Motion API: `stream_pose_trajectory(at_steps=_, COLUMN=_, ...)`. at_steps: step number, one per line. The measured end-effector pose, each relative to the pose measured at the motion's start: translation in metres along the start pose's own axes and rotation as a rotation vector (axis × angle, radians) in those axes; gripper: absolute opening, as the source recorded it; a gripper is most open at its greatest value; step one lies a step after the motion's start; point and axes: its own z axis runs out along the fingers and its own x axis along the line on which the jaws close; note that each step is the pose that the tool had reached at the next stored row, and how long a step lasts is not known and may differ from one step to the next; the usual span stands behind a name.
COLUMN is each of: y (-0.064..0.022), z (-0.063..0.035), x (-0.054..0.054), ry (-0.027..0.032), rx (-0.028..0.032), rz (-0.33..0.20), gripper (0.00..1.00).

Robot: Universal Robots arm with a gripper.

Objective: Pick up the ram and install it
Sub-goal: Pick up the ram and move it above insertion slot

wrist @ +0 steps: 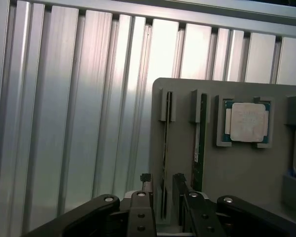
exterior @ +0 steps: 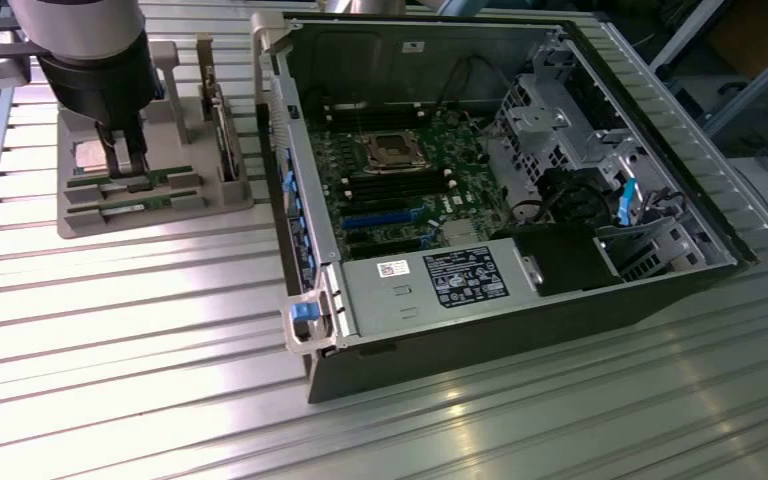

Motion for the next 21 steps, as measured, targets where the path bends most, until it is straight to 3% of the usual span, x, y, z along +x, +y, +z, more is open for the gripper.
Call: stream_pose_trajectory(at_steps=21, y=0.0016, z=0.0162, x=-0.001, ry=0.0, rx=0.0001, rz=0.0, gripper=0.3)
